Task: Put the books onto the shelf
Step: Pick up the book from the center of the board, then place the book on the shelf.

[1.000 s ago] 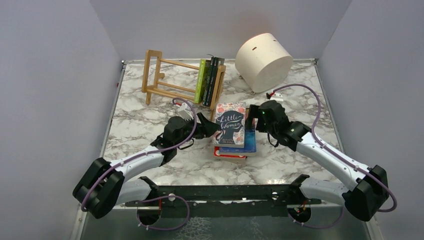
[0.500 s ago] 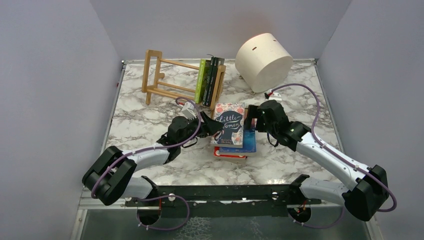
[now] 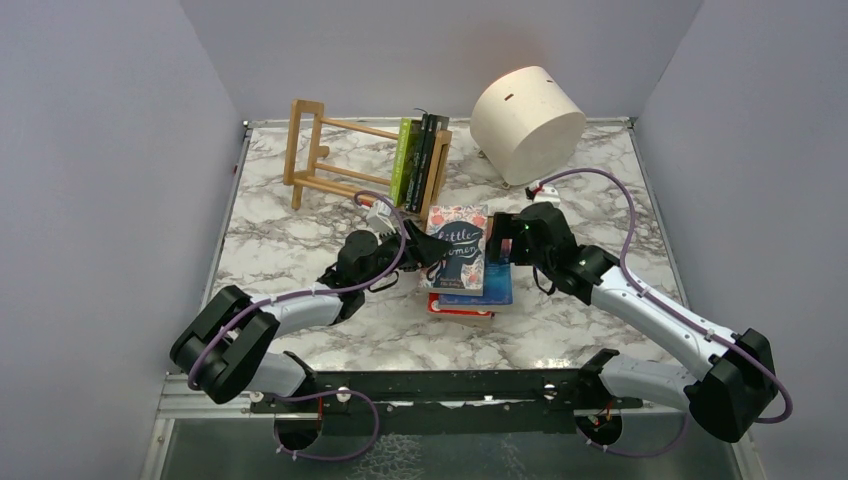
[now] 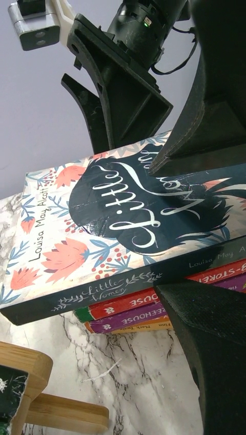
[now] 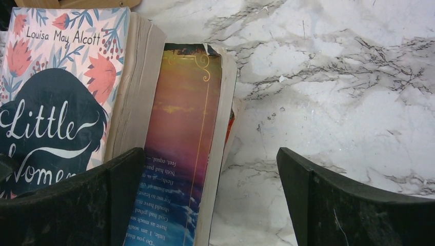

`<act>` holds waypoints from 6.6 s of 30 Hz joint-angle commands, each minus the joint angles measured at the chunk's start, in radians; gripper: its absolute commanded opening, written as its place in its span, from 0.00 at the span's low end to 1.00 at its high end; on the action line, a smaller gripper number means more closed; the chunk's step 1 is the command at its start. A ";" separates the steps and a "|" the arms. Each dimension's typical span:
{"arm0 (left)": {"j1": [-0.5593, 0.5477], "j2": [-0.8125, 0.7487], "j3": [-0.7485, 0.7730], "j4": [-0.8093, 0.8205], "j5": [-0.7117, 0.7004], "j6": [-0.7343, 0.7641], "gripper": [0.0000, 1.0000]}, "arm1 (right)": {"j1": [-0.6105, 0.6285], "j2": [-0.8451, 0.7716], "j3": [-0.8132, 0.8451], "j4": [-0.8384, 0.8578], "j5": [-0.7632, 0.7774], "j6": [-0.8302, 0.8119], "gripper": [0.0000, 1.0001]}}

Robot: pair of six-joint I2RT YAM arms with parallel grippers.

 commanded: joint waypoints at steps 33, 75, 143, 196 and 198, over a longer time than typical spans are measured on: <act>-0.075 -0.081 0.035 0.085 0.066 -0.019 0.51 | -0.001 -0.045 -0.025 0.108 -0.105 -0.047 0.98; -0.125 -0.430 0.526 -0.438 -0.729 0.968 0.00 | -0.001 -0.159 -0.048 0.109 -0.011 -0.014 0.98; 0.422 0.335 0.603 -0.108 0.007 0.774 0.00 | -0.001 -0.103 -0.050 0.145 -0.012 -0.006 0.99; 0.393 0.348 0.603 -0.108 0.020 0.787 0.56 | 0.000 -0.128 -0.072 0.142 -0.009 -0.005 0.99; 0.394 0.315 0.590 -0.107 -0.017 0.788 0.60 | -0.001 -0.128 -0.071 0.140 -0.008 -0.006 0.99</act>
